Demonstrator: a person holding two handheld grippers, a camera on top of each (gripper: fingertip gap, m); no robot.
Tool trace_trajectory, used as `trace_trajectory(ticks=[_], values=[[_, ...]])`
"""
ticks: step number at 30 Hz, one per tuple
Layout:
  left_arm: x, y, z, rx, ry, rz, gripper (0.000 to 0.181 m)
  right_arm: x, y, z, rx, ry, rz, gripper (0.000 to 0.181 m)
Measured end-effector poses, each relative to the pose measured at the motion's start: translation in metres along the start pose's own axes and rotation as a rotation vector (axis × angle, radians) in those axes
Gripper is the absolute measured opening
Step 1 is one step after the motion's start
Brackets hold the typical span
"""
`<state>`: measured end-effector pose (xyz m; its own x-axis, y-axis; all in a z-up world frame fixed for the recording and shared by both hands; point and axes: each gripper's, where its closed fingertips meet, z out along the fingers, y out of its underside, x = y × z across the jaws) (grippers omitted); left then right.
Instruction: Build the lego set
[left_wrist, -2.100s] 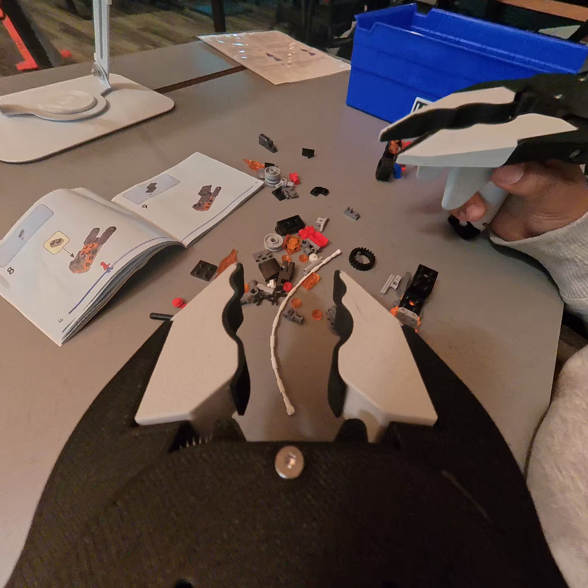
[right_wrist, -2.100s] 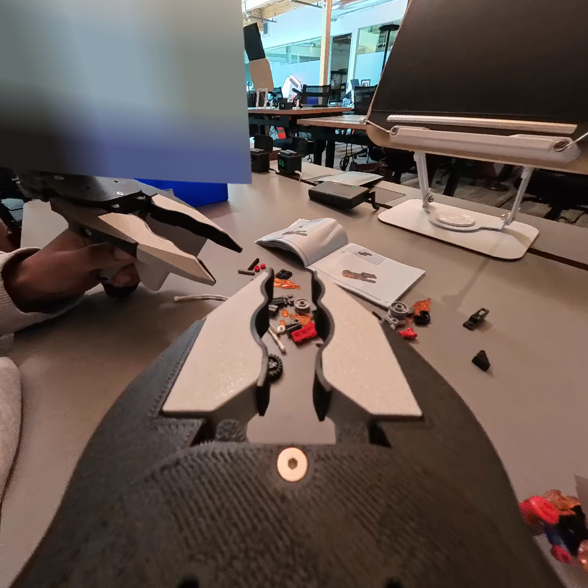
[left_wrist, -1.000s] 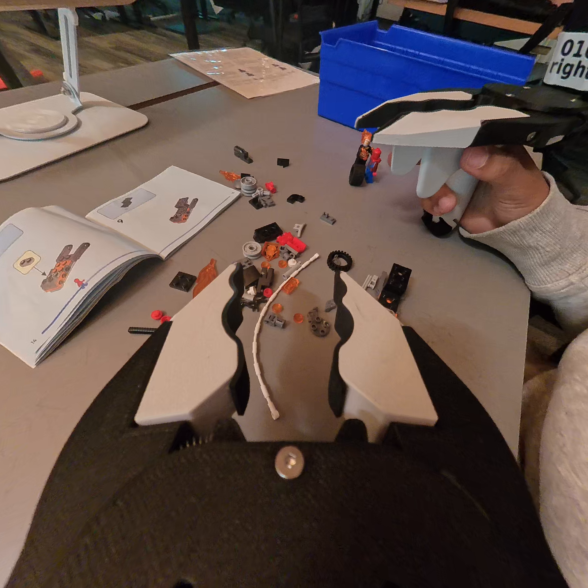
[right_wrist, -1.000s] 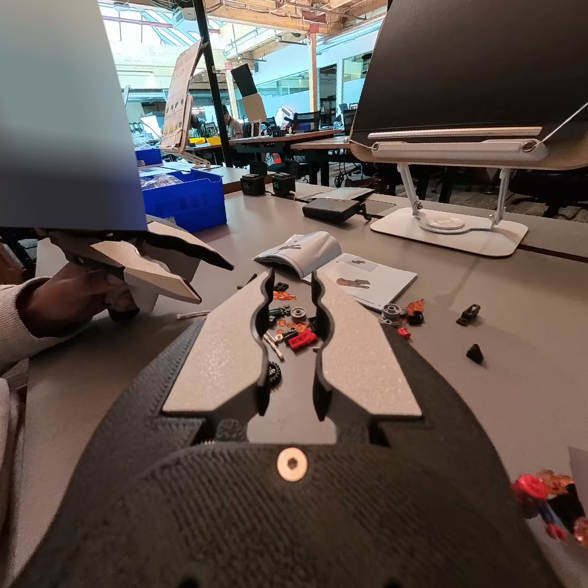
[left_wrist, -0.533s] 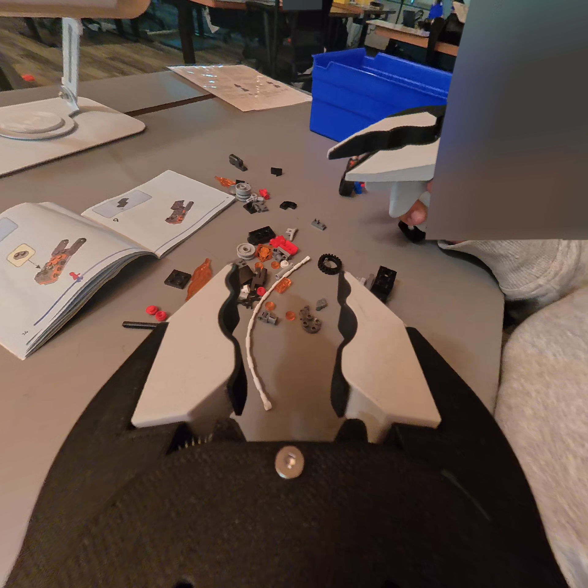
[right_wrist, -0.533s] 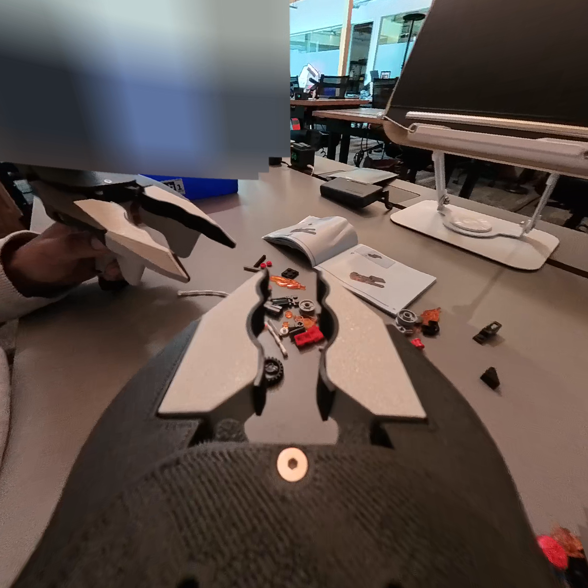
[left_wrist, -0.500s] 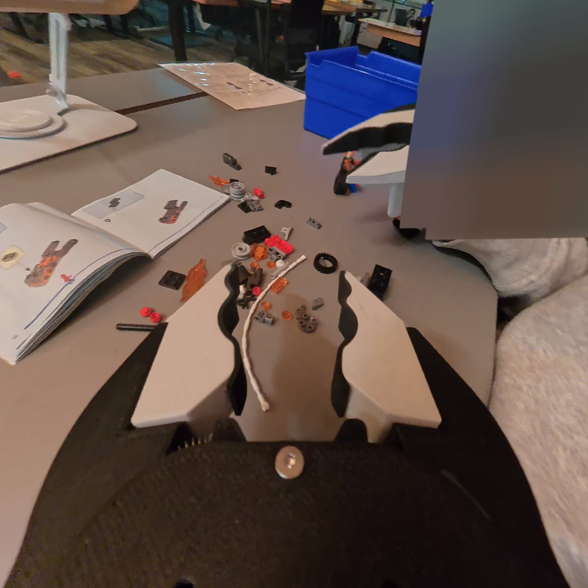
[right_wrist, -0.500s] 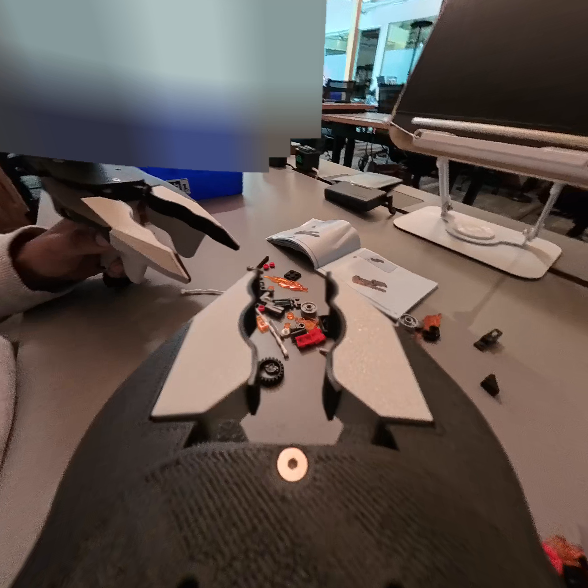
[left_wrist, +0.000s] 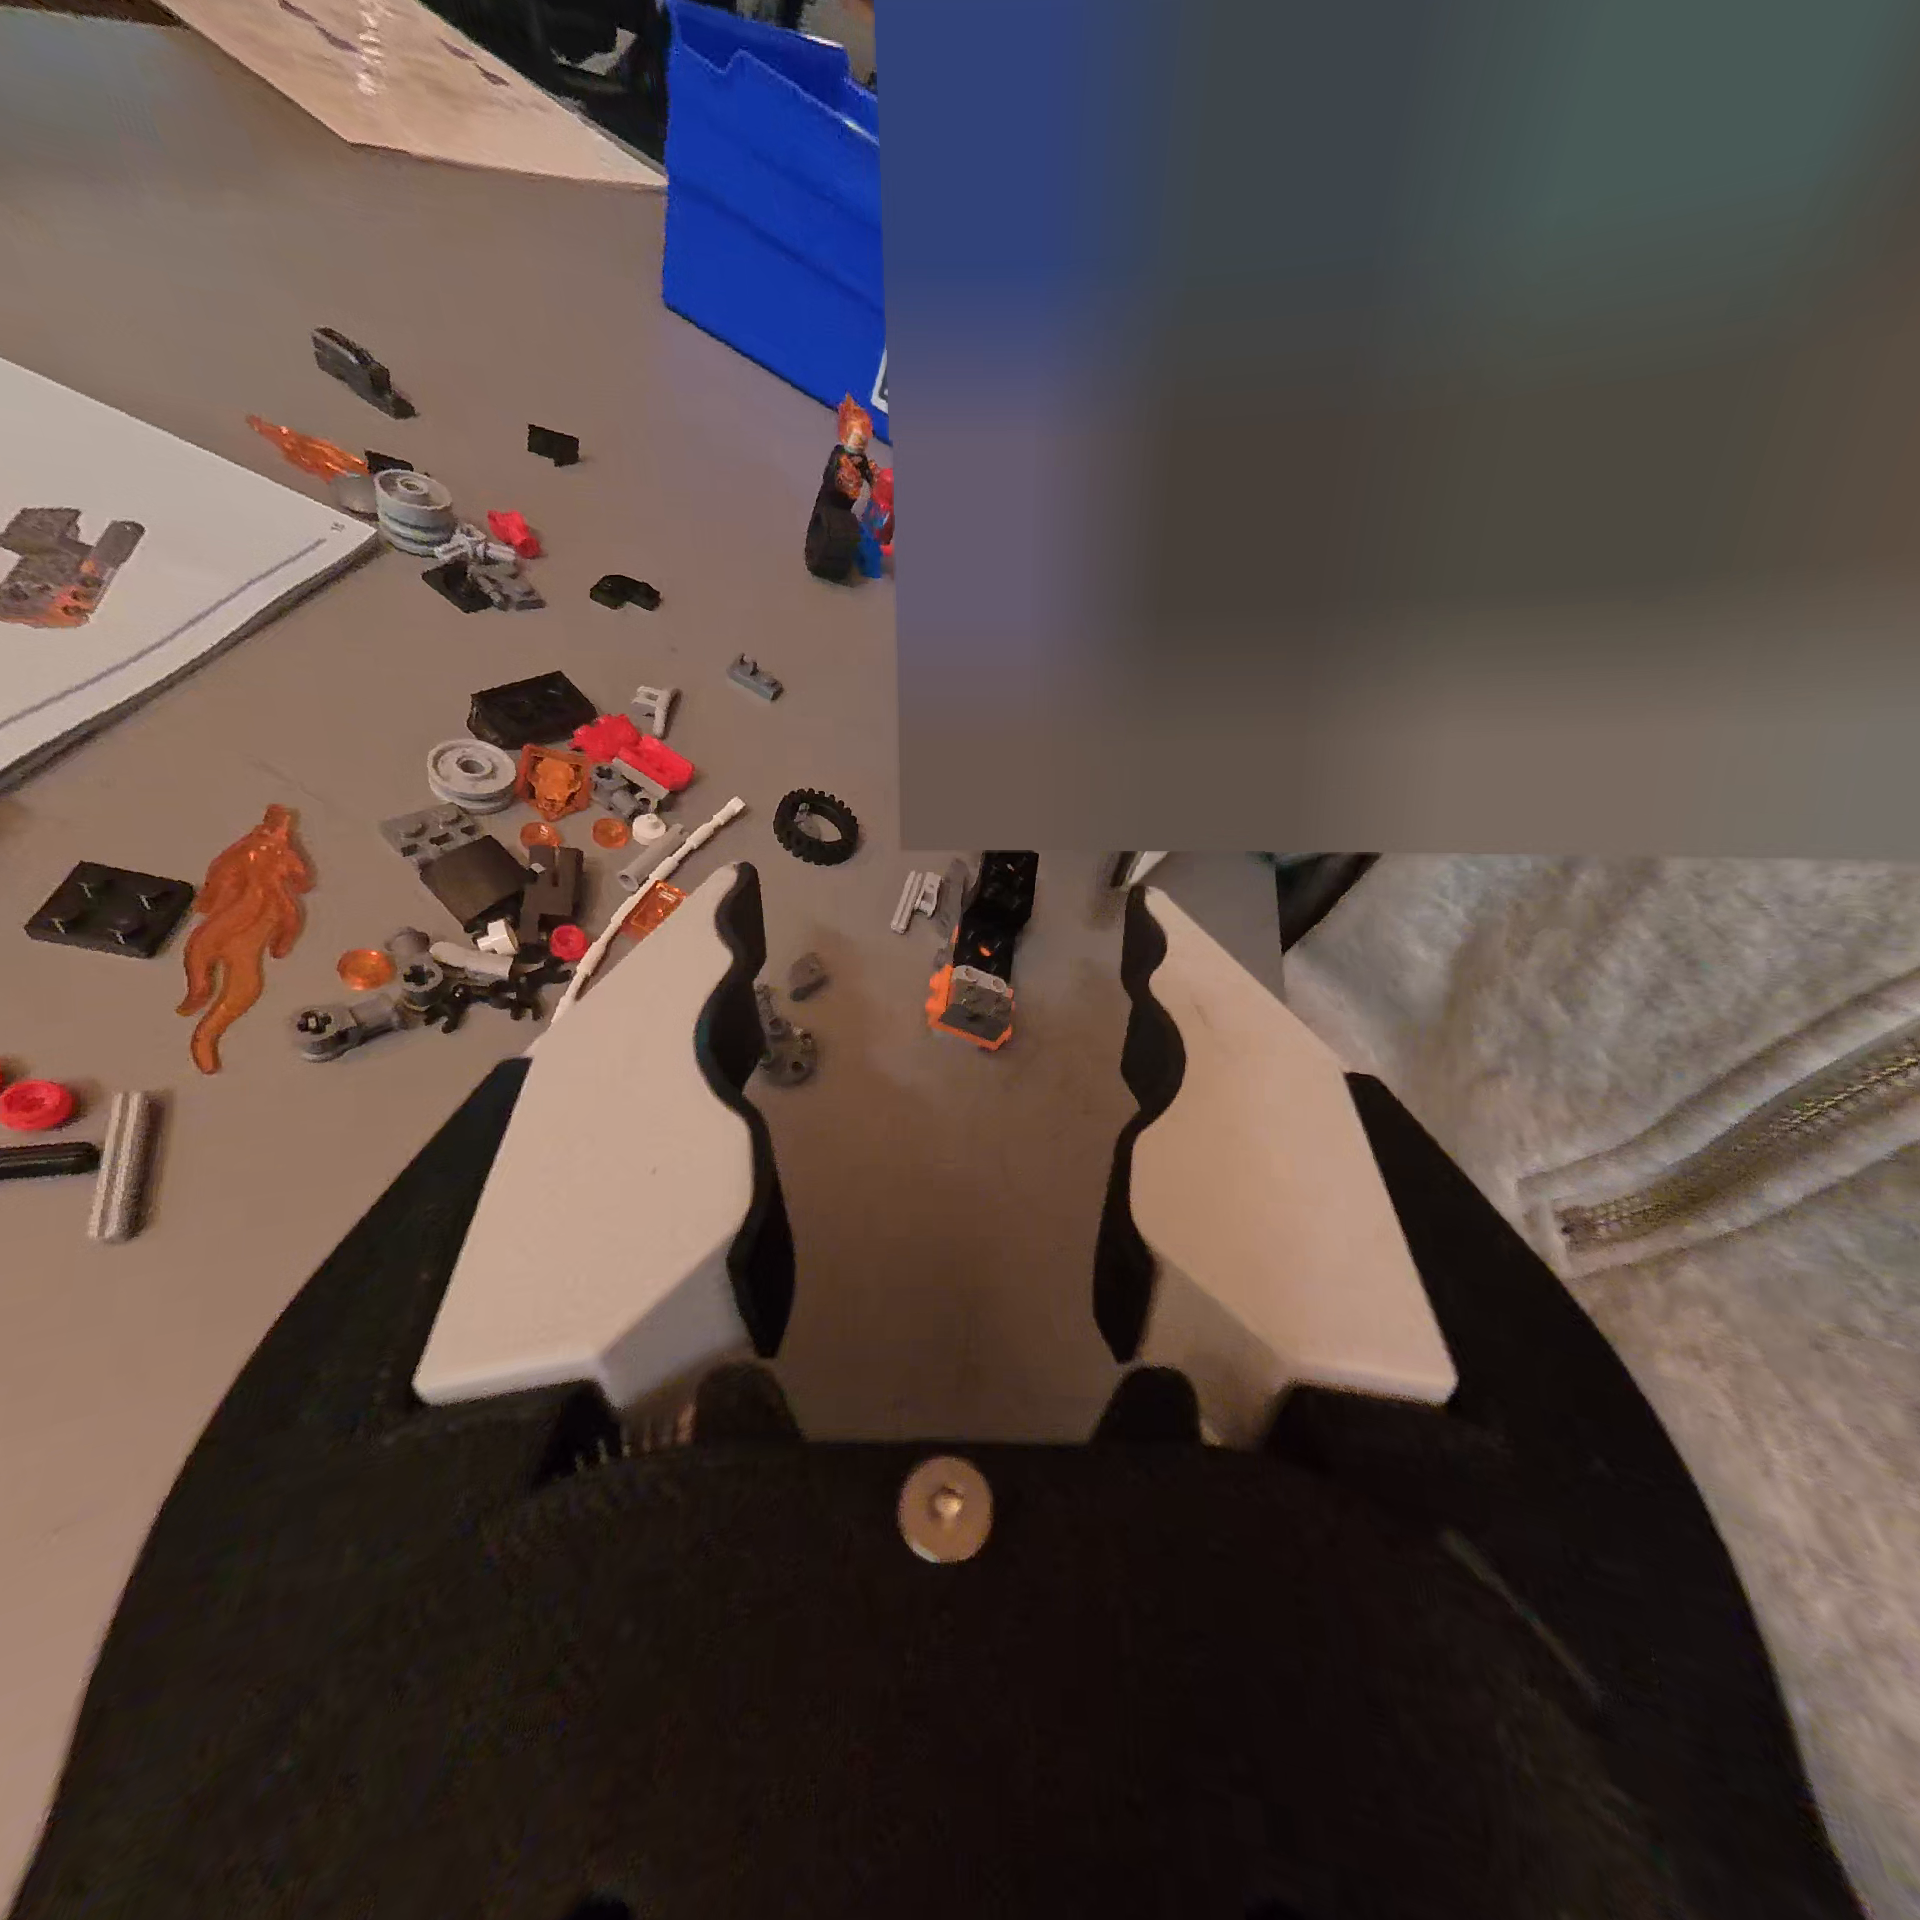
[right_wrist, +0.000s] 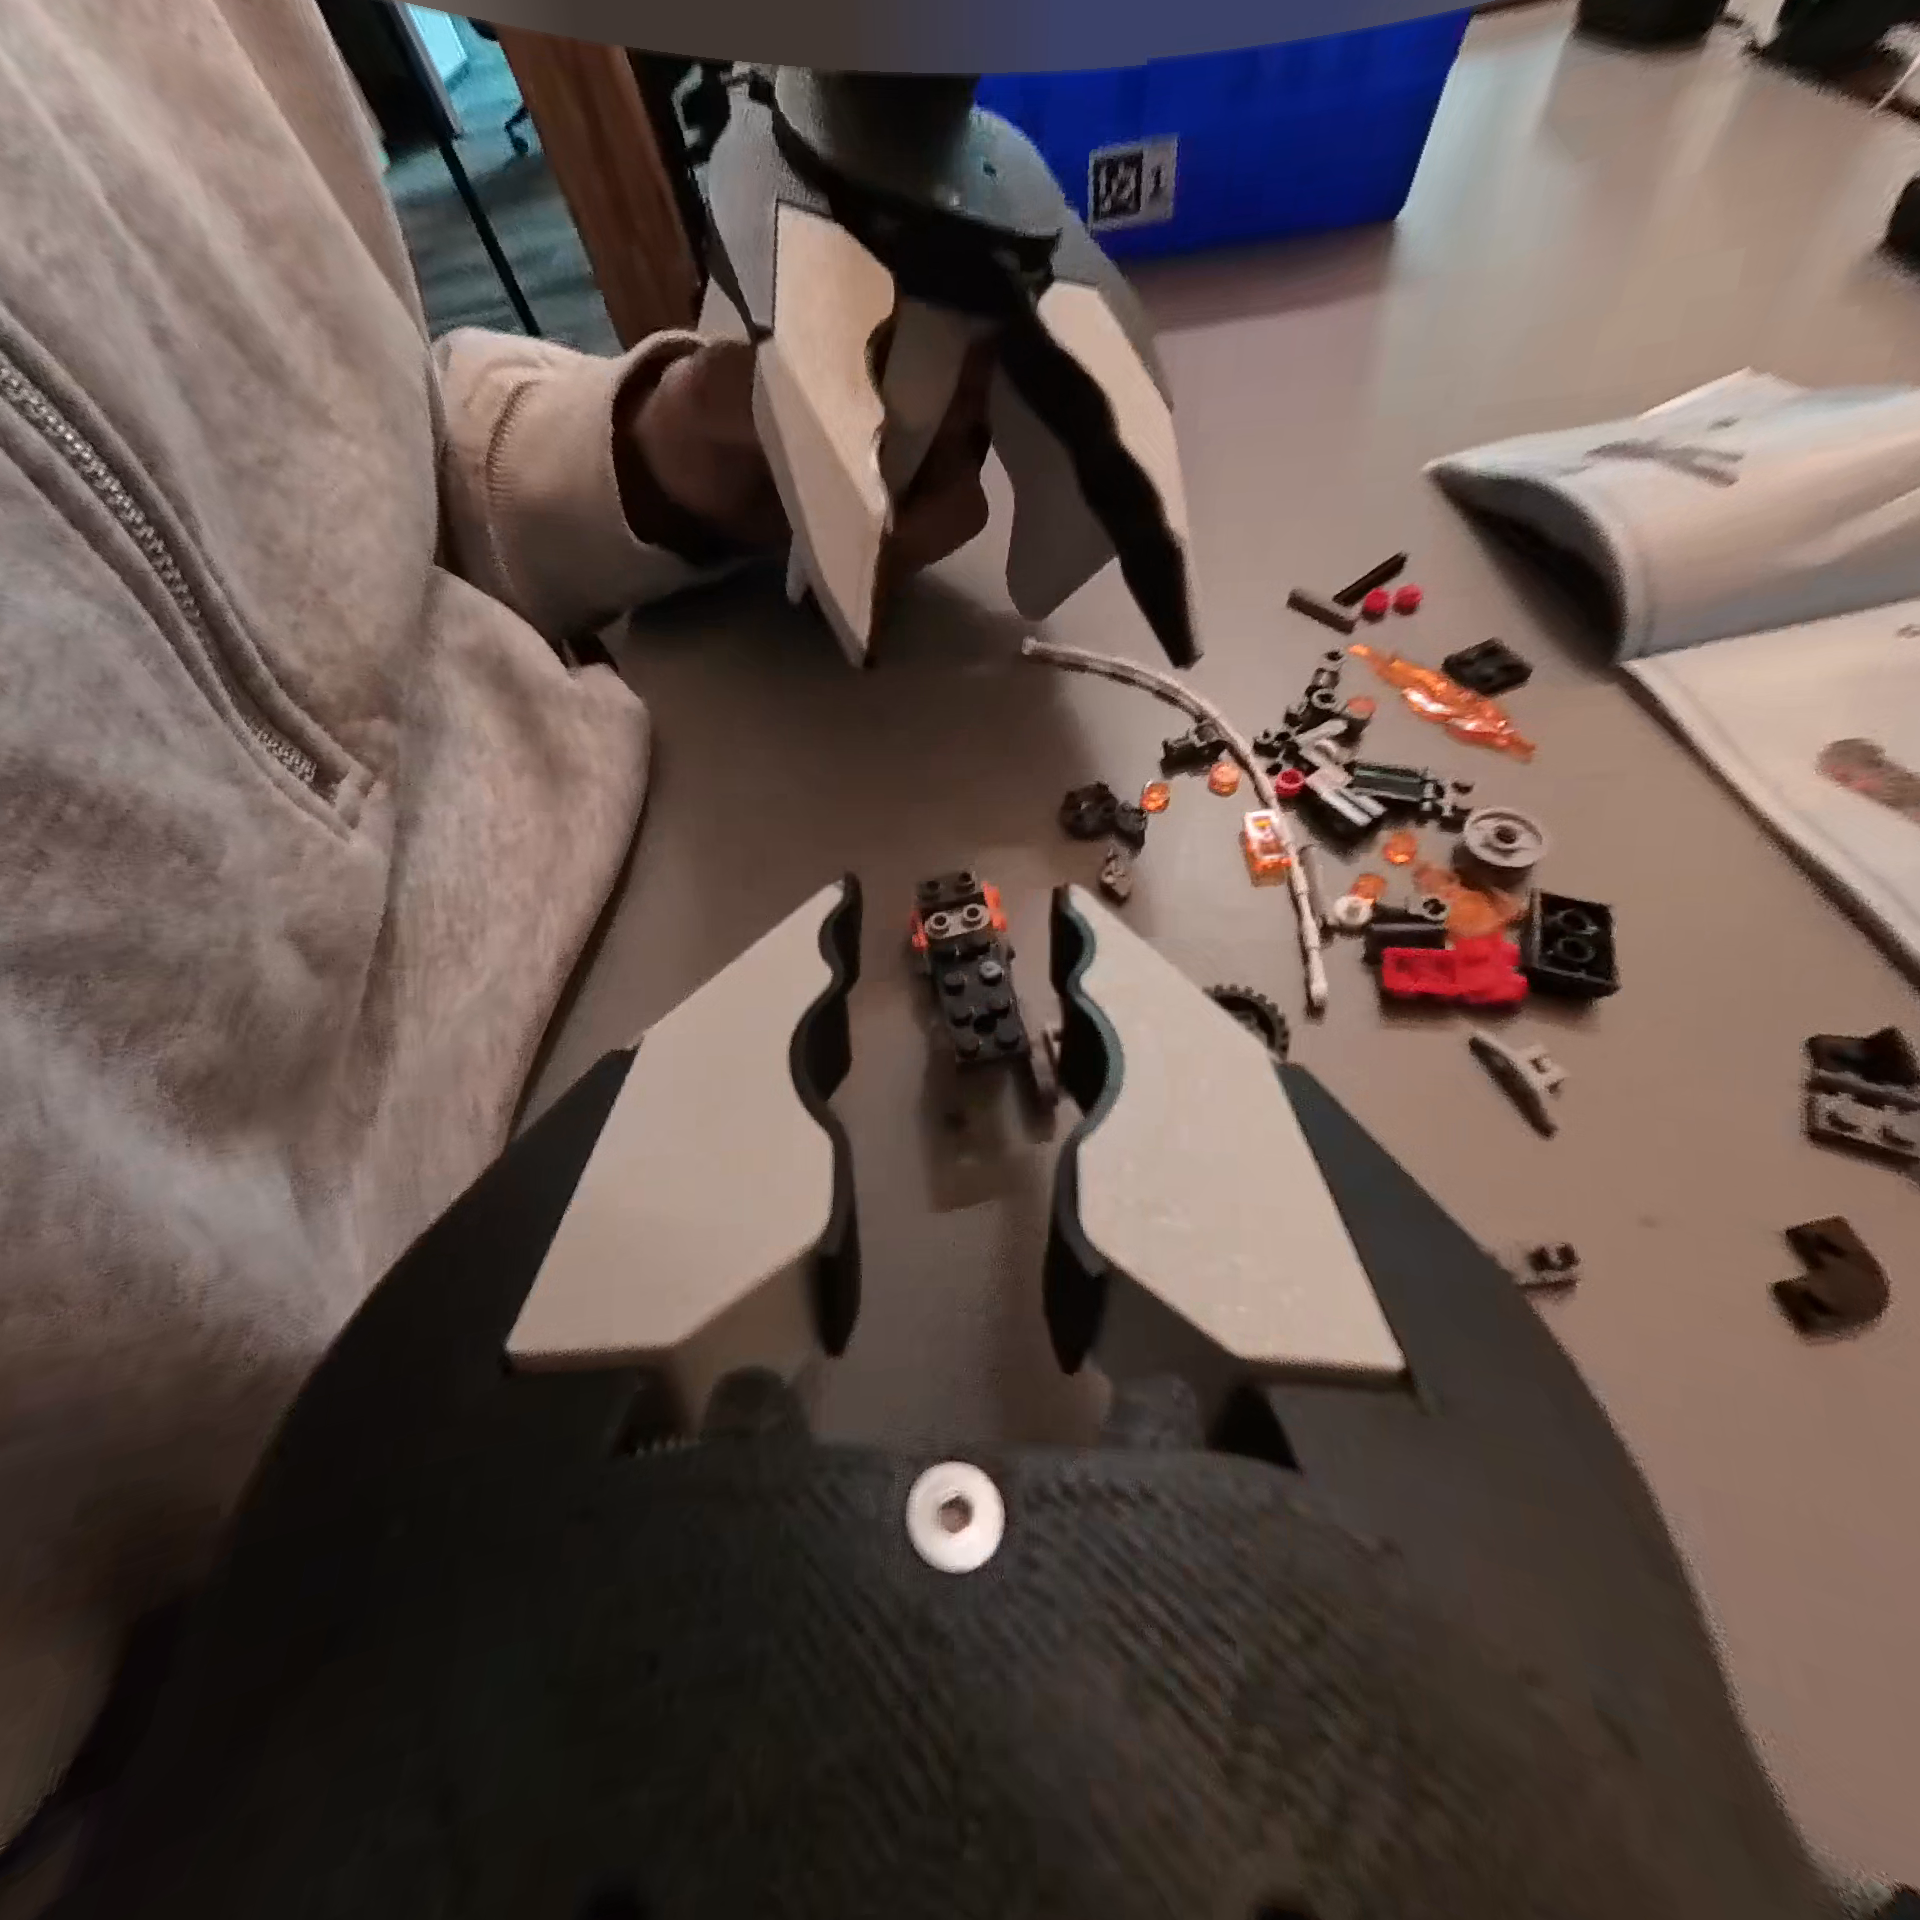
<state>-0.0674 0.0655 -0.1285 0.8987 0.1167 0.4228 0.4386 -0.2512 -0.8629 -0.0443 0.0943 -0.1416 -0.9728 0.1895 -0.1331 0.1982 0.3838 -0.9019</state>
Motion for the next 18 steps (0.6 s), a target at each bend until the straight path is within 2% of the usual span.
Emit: trace_trajectory(ticks=[4, 10, 17, 18], values=[[-0.002, 0.001, 0.001, -0.011, 0.019, -0.035, 0.068, 0.001, 0.006, 0.005, -0.045, -0.01, 0.027, 0.035], [-0.003, 0.001, 0.0, -0.007, 0.01, -0.035, 0.068, 0.003, 0.021, 0.009, -0.147, 0.035, -0.036, 0.016], [-0.002, -0.001, -0.001, 0.01, -0.004, -0.025, 0.067, -0.005, 0.023, 0.004, -0.141, 0.02, -0.064, 0.011], [-0.002, -0.001, -0.002, 0.012, -0.005, -0.024, 0.067, -0.006, 0.023, 0.002, -0.135, 0.018, -0.064, 0.006]])
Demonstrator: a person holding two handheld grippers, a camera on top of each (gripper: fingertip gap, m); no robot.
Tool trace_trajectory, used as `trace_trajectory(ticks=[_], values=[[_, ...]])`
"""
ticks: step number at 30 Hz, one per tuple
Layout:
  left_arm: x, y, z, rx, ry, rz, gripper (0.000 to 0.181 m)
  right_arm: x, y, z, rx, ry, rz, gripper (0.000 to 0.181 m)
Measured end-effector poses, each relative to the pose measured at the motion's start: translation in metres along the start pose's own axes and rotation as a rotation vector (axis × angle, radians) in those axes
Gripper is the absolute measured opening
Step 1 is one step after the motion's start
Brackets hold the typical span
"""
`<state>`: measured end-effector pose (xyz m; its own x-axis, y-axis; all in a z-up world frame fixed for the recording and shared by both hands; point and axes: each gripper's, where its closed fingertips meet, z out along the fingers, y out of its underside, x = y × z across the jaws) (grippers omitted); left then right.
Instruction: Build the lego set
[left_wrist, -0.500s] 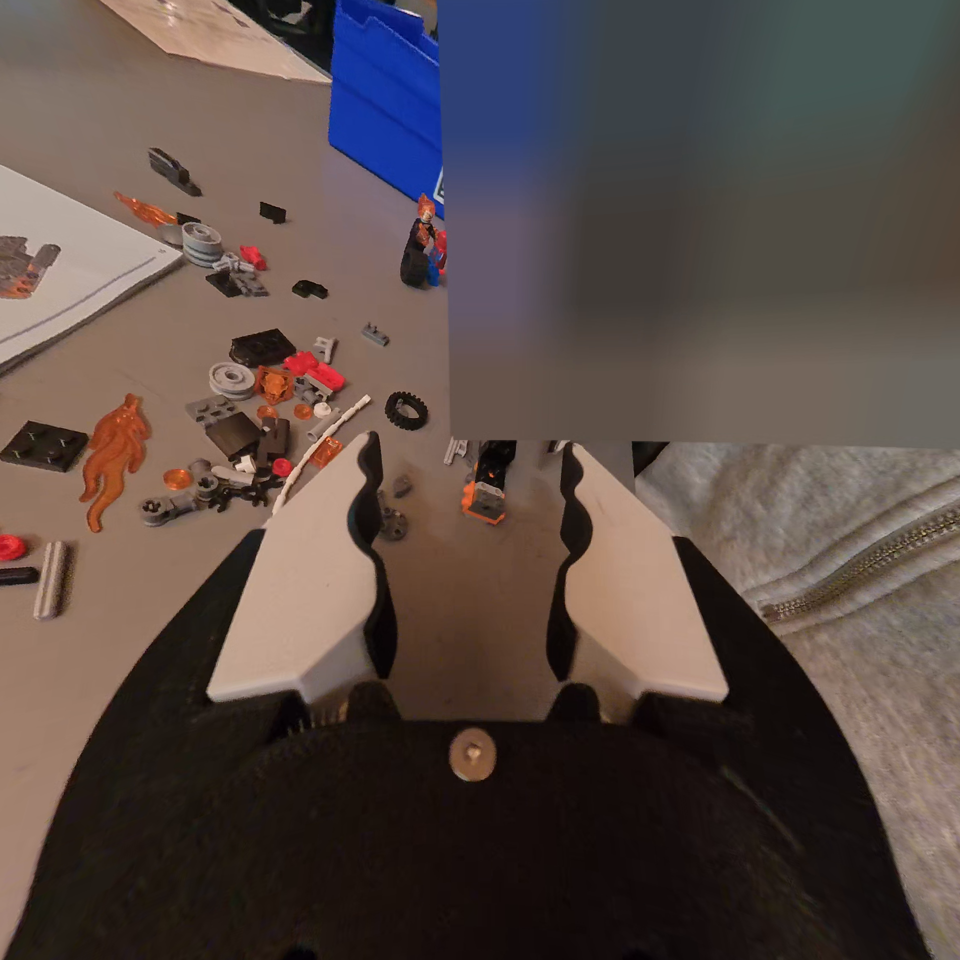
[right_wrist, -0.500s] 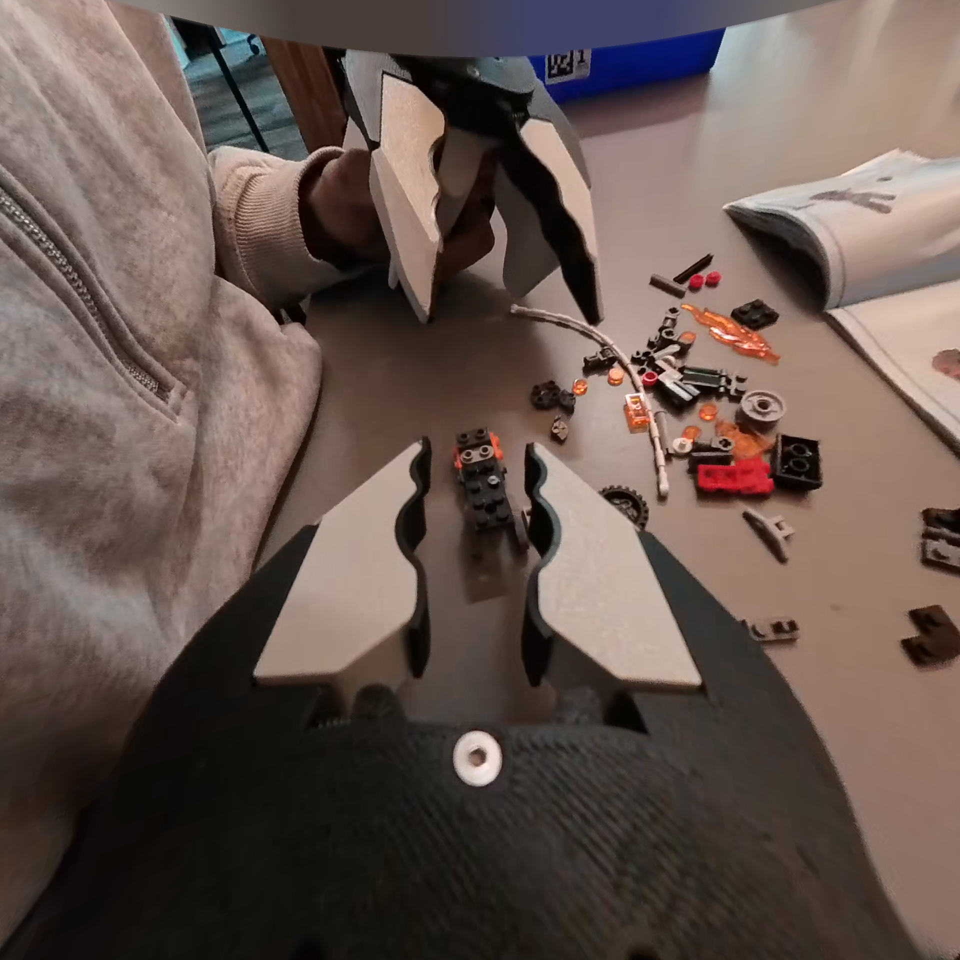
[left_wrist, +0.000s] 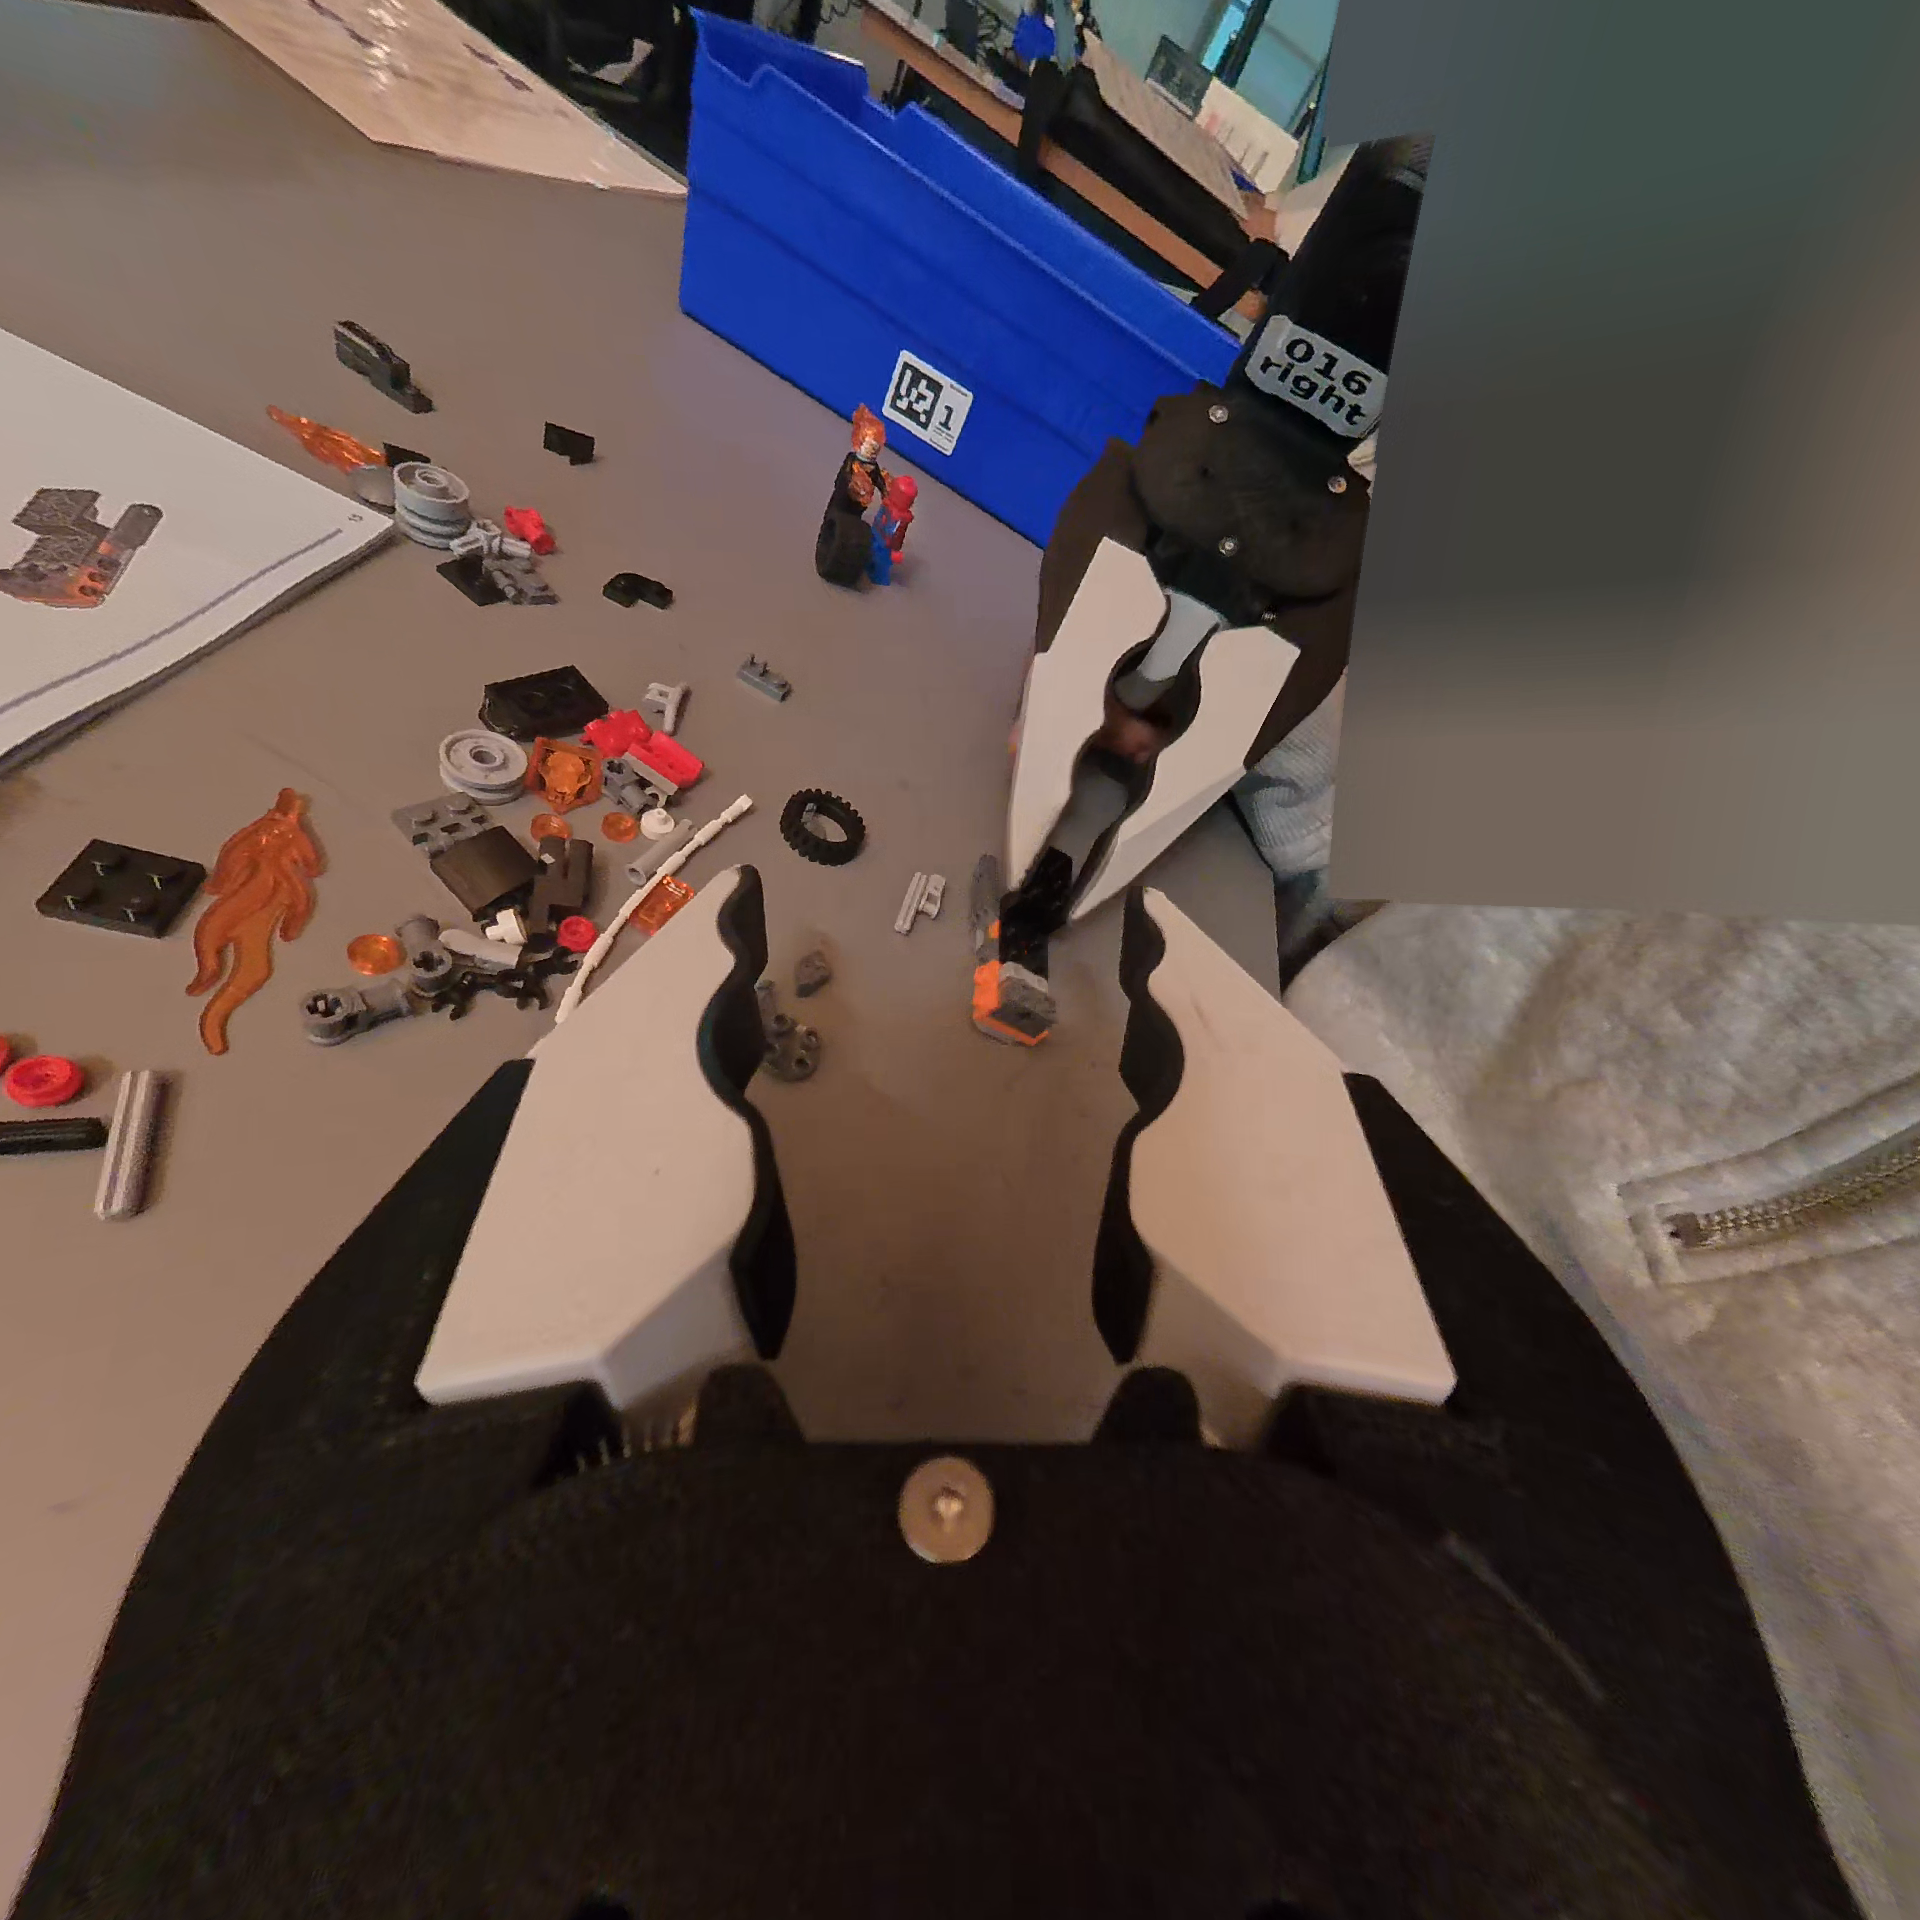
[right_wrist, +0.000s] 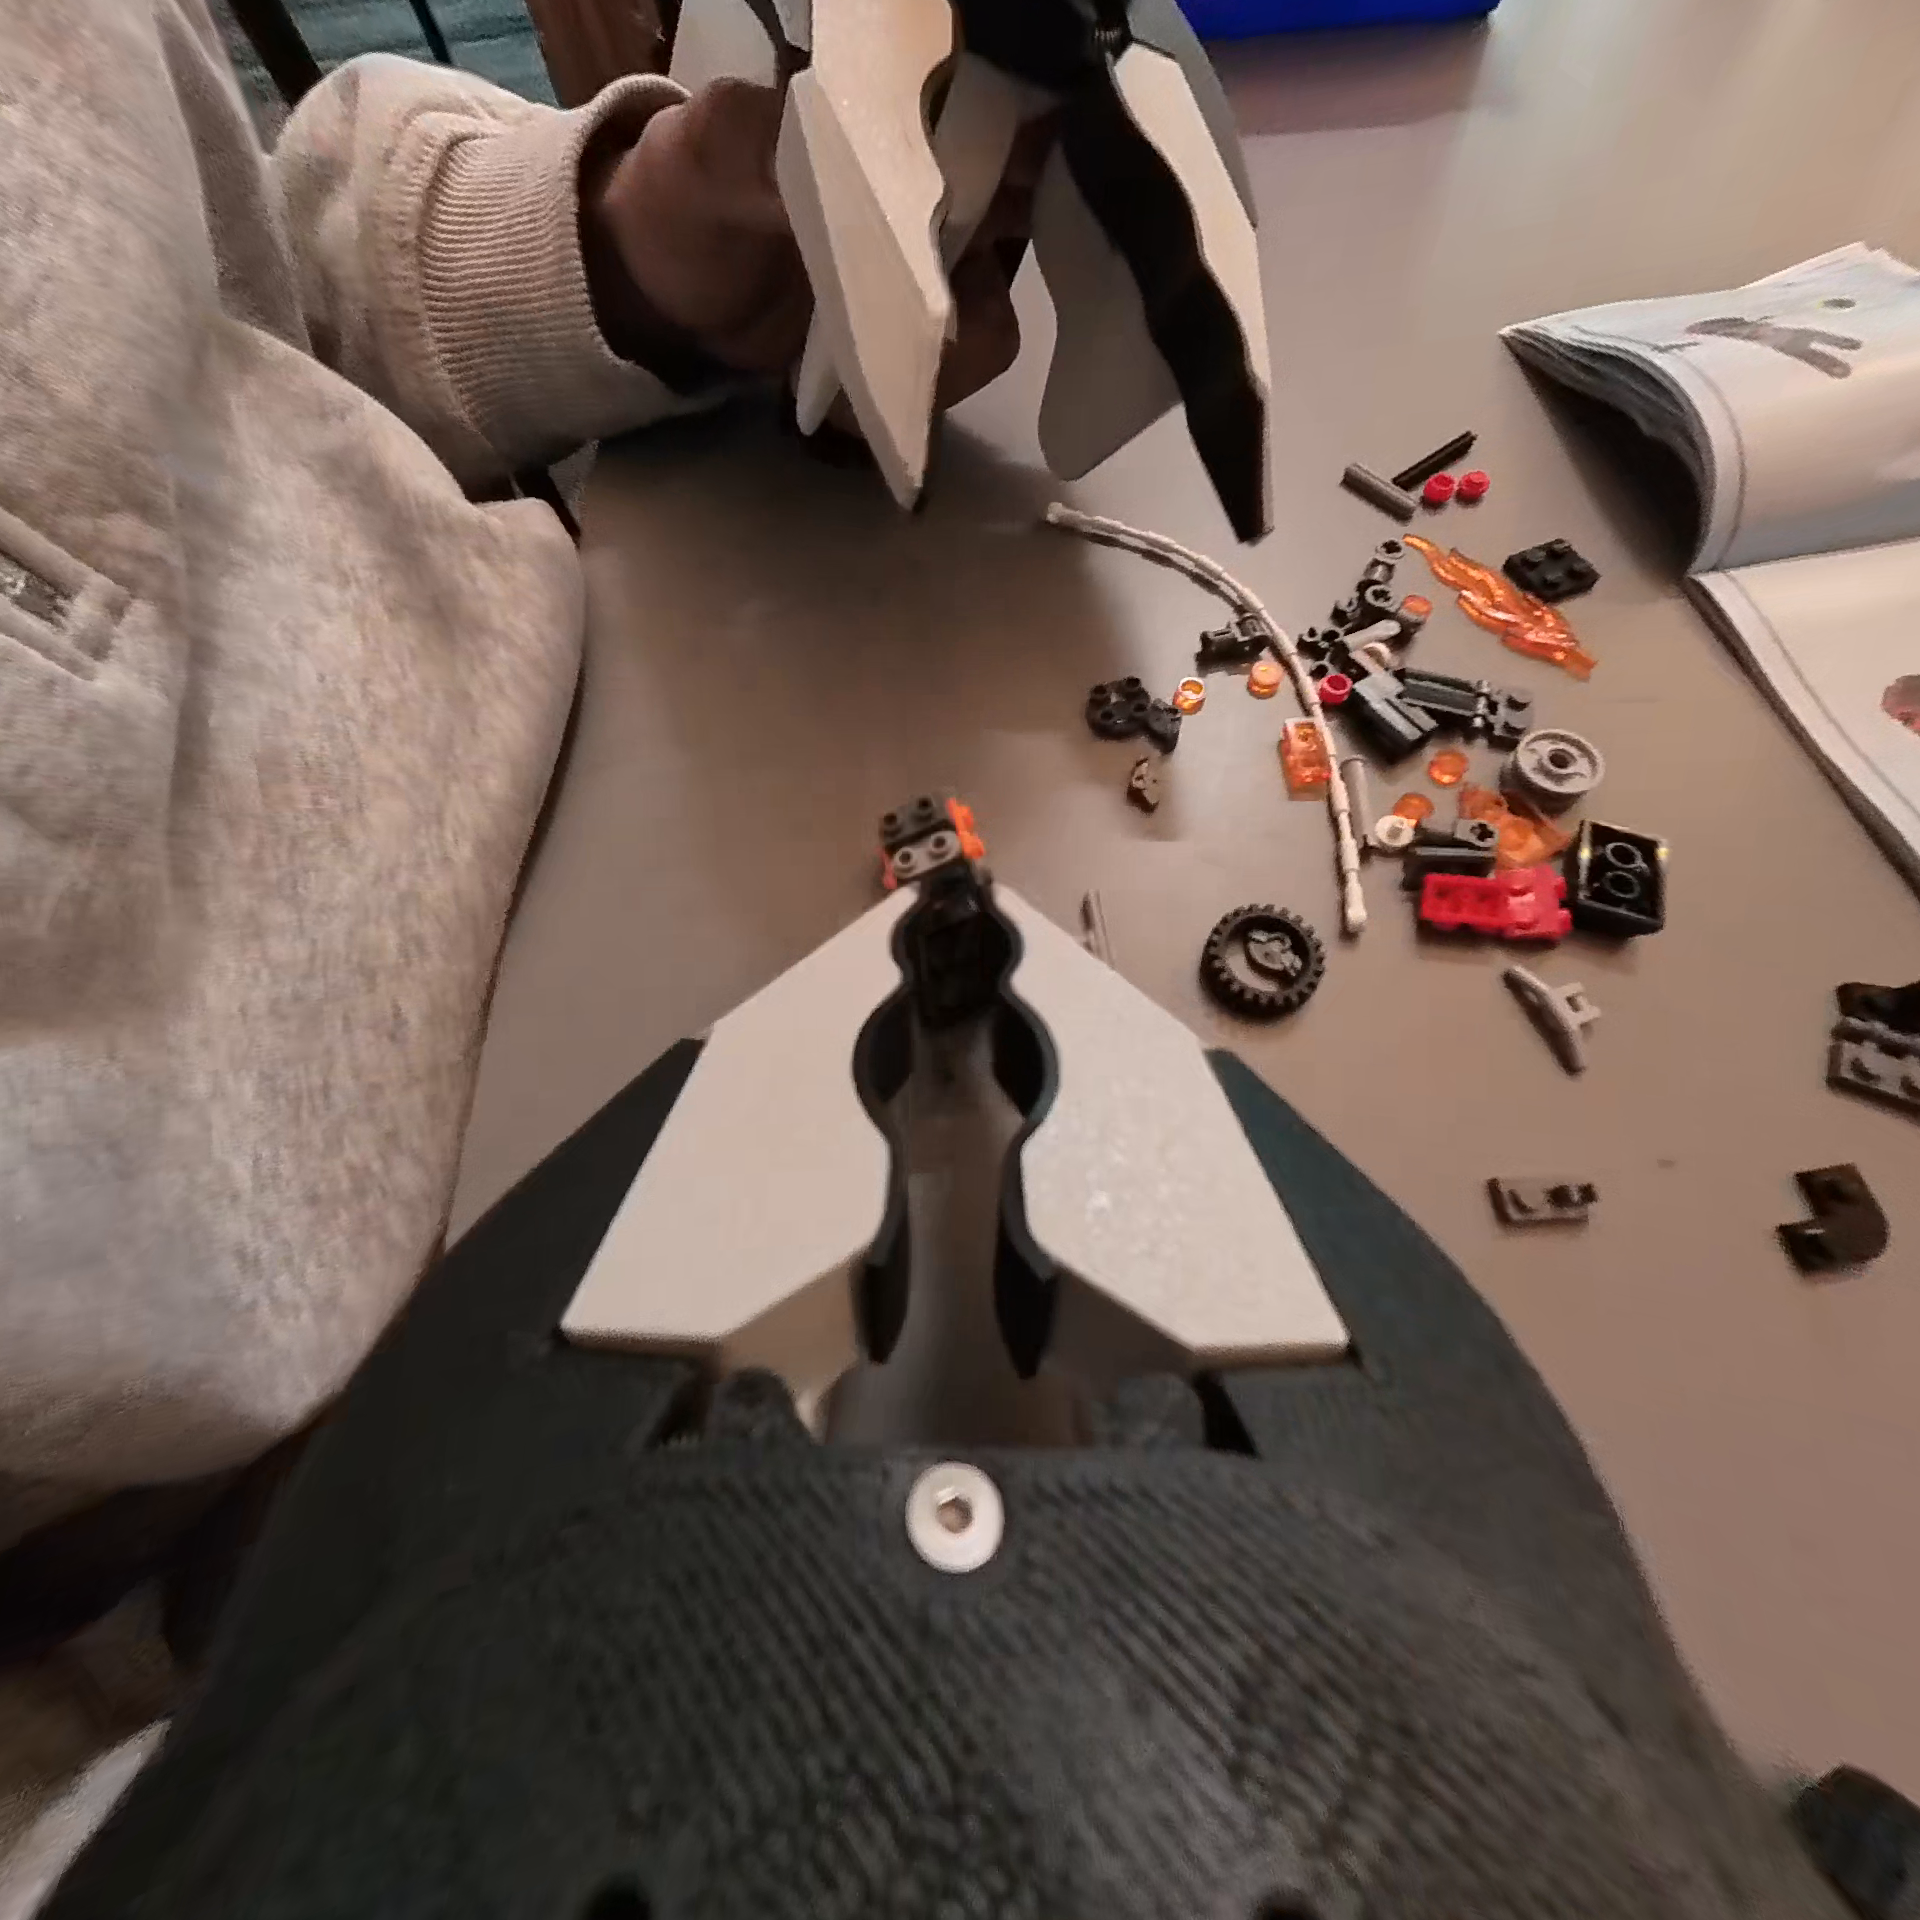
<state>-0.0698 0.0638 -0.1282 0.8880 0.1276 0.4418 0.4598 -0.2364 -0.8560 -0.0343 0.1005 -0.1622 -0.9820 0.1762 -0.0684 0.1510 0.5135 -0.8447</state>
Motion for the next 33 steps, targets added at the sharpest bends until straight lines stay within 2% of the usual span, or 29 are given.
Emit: trace_trajectory(ticks=[8, 15, 19, 26, 28, 31, 33], values=[[-0.001, 0.0, 0.0, 0.003, -0.001, -0.005, 0.067, 0.003, 0.003, -0.021, 0.057, 0.022, 0.024, 0.005], [-0.001, 0.001, 0.001, -0.009, 0.009, -0.02, 0.067, 0.006, 0.011, -0.014, -0.011, 0.007, 0.068, 0.024], [-0.002, 0.002, 0.002, -0.021, 0.021, -0.038, 0.067, 0.006, 0.014, -0.011, -0.034, -0.019, 0.1, 0.024], [-0.005, 0.002, 0.005, -0.03, 0.014, -0.049, 0.069, 0.008, 0.006, -0.017, 0.031, -0.047, 0.149, 0.025], [-0.009, -0.012, 0.002, 0.06, -0.002, -0.035, 0.077, 0.01, 0.004, -0.019, 0.044, -0.049, 0.164, 0.027], [-0.024, -0.05, -0.015, 0.269, -0.024, -0.129, 0.076, 0.011, 0.003, -0.021, 0.059, -0.039, 0.165, 0.028], [-0.048, -0.073, -0.023, 0.348, -0.117, -0.212, 0.075, 0.012, 0.002, -0.021, 0.065, -0.026, 0.157, 0.027]])
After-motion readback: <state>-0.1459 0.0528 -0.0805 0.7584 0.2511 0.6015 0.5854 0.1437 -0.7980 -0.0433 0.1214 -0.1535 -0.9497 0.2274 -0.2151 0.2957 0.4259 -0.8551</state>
